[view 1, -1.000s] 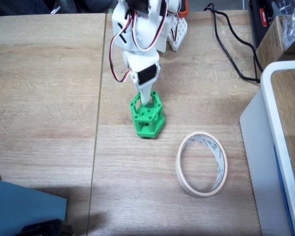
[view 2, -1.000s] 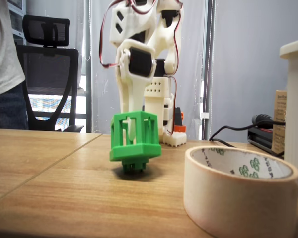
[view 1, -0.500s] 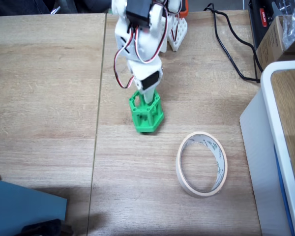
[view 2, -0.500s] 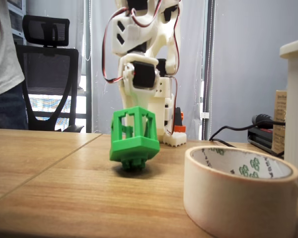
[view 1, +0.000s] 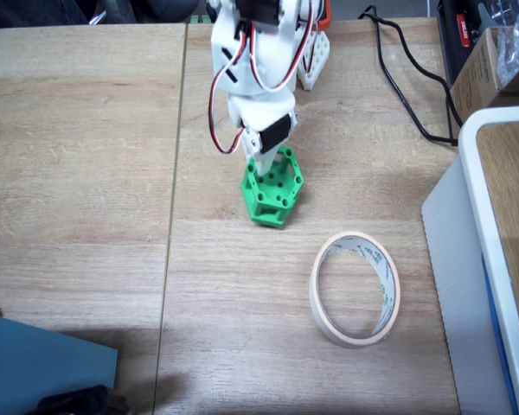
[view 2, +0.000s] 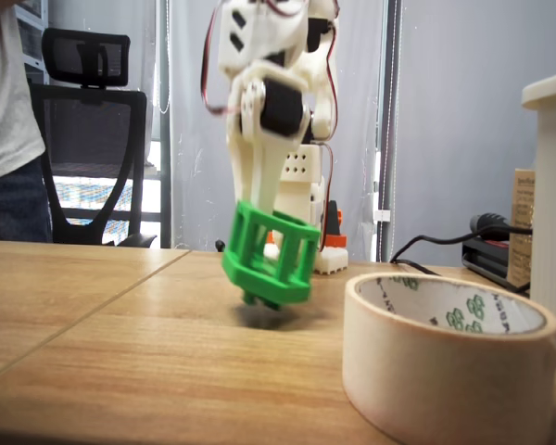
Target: Grasp a component and put it in the bin.
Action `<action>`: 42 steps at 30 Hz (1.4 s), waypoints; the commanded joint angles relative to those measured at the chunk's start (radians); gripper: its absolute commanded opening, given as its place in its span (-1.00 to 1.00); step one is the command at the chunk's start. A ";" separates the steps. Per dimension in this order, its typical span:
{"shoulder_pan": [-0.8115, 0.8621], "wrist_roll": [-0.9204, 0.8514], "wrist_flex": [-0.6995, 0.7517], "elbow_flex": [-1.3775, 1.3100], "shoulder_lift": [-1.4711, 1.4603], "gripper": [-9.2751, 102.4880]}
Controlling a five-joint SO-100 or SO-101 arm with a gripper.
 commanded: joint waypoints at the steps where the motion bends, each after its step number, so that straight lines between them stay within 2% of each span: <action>1: -0.023 0.008 -0.012 -0.202 0.037 -0.83; 13: -0.152 0.012 -0.011 -0.534 -0.235 -0.82; 22: -0.290 0.014 -0.011 -0.624 -0.285 -0.83; 31: -0.502 0.014 -0.011 -0.684 -0.336 -0.83; 42: -0.543 0.014 -0.011 -0.683 -0.462 -0.83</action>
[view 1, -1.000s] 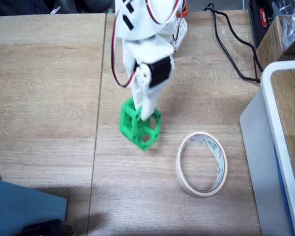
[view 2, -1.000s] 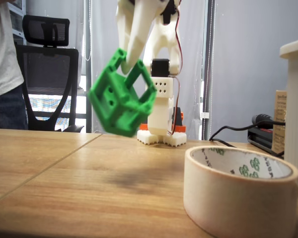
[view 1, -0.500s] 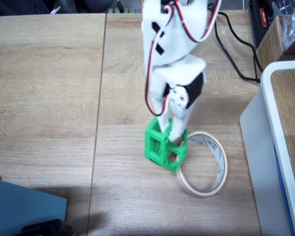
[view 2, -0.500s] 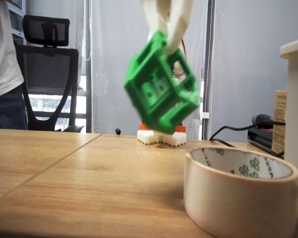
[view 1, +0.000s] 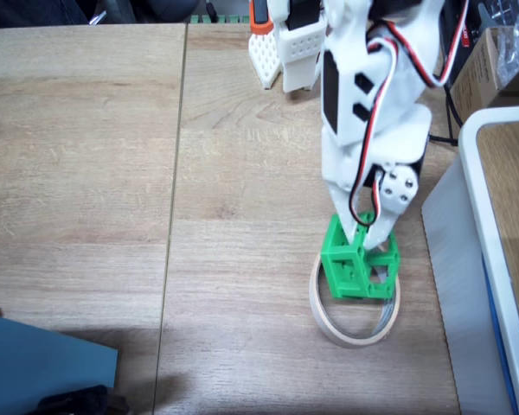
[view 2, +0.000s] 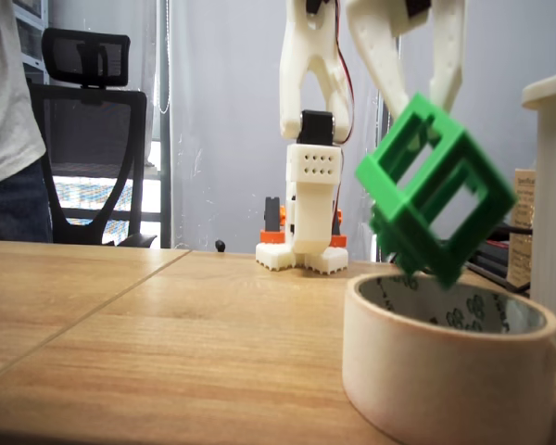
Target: Grasp a component and put it in the bin.
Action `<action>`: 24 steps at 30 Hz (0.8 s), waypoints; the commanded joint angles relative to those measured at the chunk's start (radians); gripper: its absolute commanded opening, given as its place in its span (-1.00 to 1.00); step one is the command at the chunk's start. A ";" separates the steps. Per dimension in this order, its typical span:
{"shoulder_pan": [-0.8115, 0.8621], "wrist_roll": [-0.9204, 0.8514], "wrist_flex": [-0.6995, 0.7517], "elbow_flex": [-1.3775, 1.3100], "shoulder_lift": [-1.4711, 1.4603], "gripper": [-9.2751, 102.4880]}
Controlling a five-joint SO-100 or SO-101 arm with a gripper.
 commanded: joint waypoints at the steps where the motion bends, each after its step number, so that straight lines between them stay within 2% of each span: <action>1: -0.003 0.000 -0.011 -0.067 -0.006 -0.83; 20: -0.015 -0.002 -0.014 -0.089 -0.193 -0.82; 24: -0.017 0.002 -0.078 -0.133 -0.209 -0.82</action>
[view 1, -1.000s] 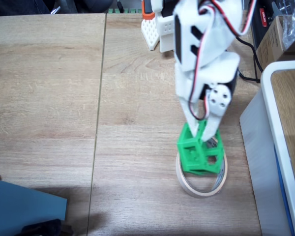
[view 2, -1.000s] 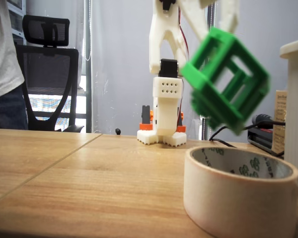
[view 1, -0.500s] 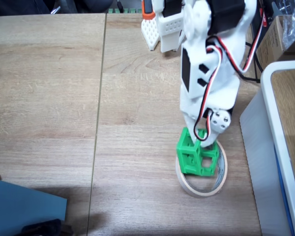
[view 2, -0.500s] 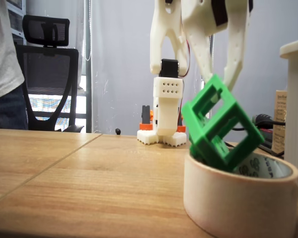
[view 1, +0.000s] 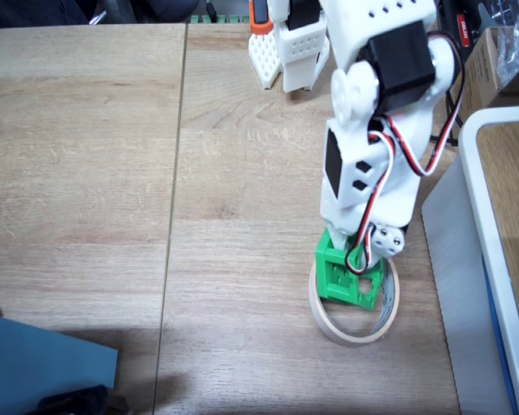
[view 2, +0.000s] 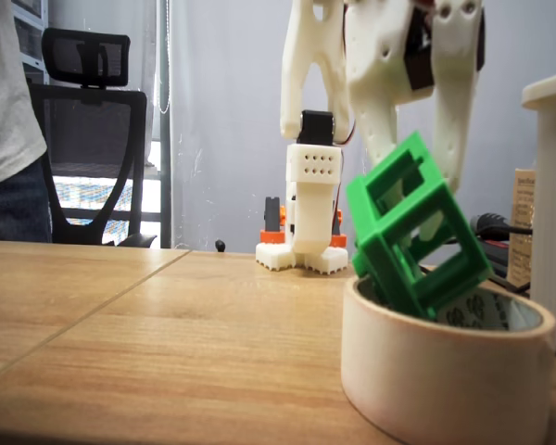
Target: Grasp a component and put it in the bin.
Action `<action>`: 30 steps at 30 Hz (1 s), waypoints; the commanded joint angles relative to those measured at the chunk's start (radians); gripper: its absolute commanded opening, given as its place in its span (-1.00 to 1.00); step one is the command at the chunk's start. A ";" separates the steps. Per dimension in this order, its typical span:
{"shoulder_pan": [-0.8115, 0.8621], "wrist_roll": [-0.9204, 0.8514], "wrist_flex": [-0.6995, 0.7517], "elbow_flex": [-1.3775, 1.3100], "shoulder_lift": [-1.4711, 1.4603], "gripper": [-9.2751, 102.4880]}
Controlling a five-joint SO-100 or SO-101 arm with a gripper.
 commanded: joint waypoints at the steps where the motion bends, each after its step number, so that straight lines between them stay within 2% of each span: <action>1: -0.008 0.003 -0.086 -0.086 0.009 -0.82; 5: -0.008 0.003 -0.187 -0.098 0.009 -0.82; 8: -0.008 0.005 -0.209 -0.092 0.009 -0.82; 22: -0.008 0.003 -0.104 -0.092 0.008 -0.81; 30: -0.009 0.002 -0.051 -0.092 0.020 -0.66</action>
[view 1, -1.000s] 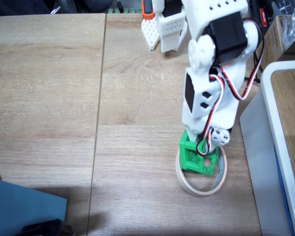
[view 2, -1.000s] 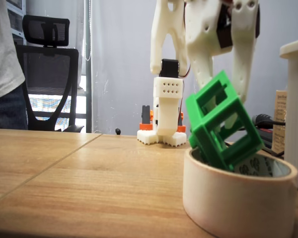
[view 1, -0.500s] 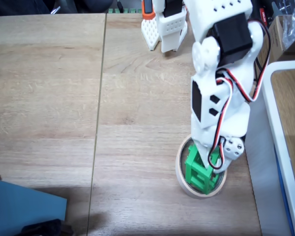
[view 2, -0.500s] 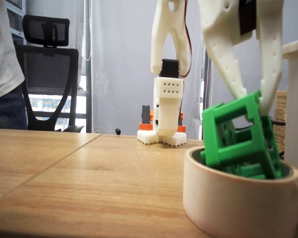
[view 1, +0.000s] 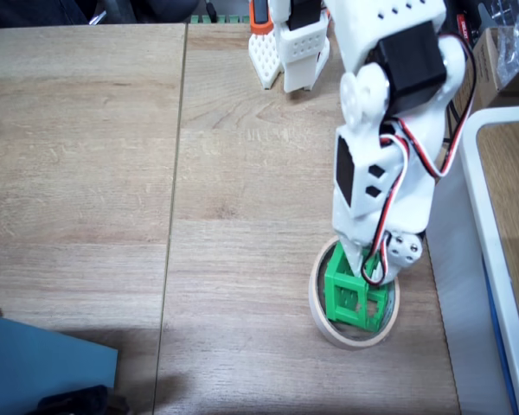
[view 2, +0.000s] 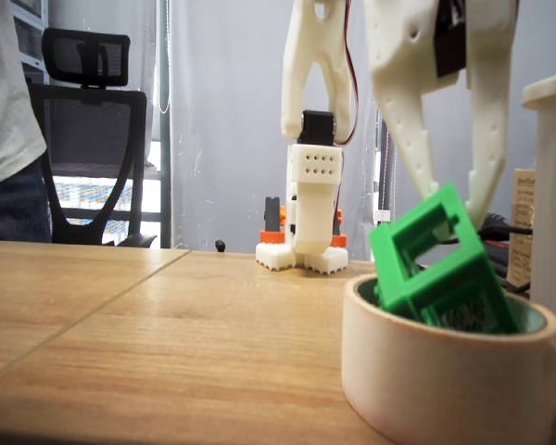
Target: Grasp a component and put it in the bin.
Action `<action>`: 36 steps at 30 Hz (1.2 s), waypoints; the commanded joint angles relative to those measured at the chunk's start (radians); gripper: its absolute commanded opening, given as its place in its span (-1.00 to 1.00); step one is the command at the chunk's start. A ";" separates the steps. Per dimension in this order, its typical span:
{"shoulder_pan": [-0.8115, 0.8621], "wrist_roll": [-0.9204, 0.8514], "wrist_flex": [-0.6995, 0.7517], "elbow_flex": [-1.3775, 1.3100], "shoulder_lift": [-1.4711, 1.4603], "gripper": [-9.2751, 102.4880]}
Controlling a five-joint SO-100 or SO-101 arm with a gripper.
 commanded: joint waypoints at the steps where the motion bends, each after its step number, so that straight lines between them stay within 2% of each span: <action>1: 0.006 0.000 0.006 -0.061 0.032 -0.64; 10: 0.018 0.000 0.011 -0.064 0.044 -0.58; 19: 0.020 0.002 0.025 -0.061 0.201 -0.58; 33: 0.028 0.000 0.502 -0.061 0.341 -0.58; 36: 0.083 0.000 0.612 -0.061 0.376 -0.58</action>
